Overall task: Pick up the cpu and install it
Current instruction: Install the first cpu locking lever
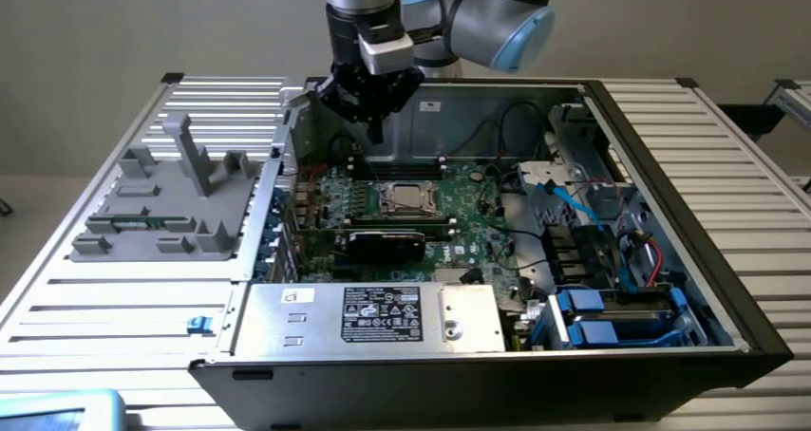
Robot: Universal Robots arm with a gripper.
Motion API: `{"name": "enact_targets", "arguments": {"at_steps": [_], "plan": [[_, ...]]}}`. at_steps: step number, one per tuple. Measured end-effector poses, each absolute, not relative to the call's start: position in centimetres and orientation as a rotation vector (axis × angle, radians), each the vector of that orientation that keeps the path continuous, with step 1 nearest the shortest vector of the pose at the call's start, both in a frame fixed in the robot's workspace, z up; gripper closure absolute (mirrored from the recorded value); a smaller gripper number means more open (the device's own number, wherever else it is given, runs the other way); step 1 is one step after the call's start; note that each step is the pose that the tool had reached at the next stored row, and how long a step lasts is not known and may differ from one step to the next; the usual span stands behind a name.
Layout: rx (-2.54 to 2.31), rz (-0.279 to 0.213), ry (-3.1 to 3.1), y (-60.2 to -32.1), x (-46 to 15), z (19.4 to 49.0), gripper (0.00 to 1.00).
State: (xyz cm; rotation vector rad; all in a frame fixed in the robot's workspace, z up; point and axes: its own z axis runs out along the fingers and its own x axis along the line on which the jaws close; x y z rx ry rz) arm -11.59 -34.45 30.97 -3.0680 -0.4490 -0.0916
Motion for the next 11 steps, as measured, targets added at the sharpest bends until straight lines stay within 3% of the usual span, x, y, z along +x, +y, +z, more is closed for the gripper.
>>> {"name": "enact_targets", "arguments": {"at_steps": [11], "plan": [[-3.089, -0.095, -0.301, -34.45, -11.59, 30.86, 0.89]]}}
